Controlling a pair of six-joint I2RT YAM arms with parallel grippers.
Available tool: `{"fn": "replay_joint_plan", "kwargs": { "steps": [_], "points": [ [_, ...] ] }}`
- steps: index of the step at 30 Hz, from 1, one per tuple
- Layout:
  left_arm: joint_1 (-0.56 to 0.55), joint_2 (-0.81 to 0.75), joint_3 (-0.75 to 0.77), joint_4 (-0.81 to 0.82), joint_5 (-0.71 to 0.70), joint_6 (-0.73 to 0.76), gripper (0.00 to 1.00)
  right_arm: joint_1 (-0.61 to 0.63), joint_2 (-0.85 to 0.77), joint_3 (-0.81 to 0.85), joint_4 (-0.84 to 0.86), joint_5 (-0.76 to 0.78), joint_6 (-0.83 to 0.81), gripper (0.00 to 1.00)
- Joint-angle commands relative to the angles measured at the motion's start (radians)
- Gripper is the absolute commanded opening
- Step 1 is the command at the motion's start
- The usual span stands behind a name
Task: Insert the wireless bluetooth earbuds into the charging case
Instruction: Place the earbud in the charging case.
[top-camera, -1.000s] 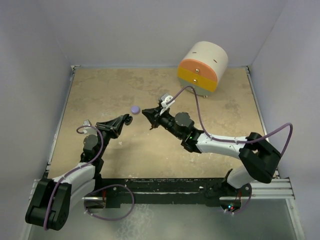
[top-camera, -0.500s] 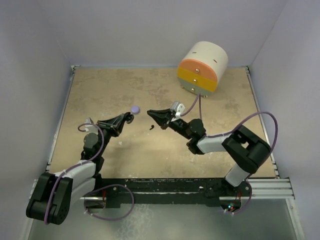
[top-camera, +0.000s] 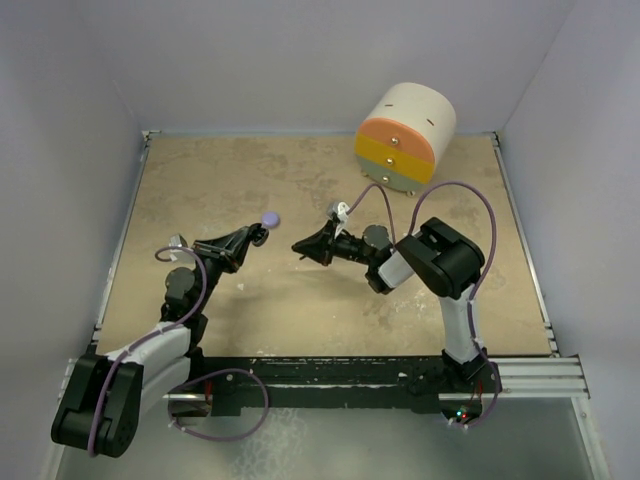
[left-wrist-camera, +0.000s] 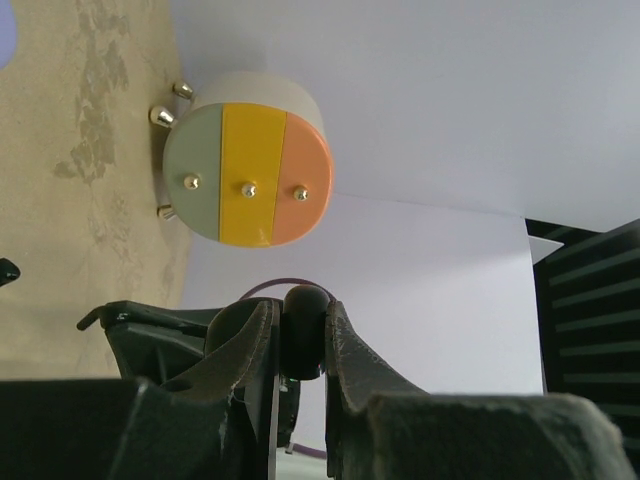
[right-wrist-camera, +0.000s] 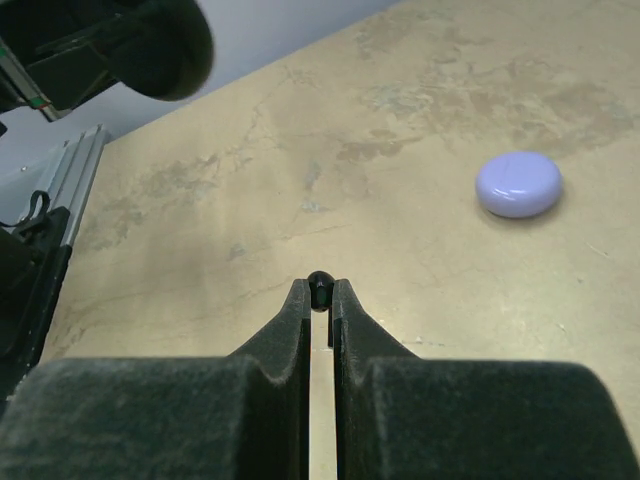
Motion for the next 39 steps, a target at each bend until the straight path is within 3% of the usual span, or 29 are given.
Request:
{"fn": "replay_joint_plan", "kwargs": {
  "steps": [1, 14, 28, 39],
  "points": [
    [0.008, -0.026, 0.005, 0.045, 0.012, -0.022, 0.0, -0.016, -0.025, 0.046, 0.828, -0.082, 0.082, 0.0],
    [0.008, -0.012, 0.027, 0.033, 0.002, -0.028, 0.0, -0.059, -0.06, 0.16, 0.828, -0.136, 0.112, 0.0],
    [0.008, 0.217, 0.181, 0.156, 0.036, -0.084, 0.0, -0.091, -0.065, 0.341, 0.821, -0.161, 0.143, 0.0],
    [0.008, 0.254, 0.247, 0.138, 0.054, -0.082, 0.0, -0.098, -0.056, 0.408, 0.833, -0.165, 0.168, 0.0]
  ]
}}
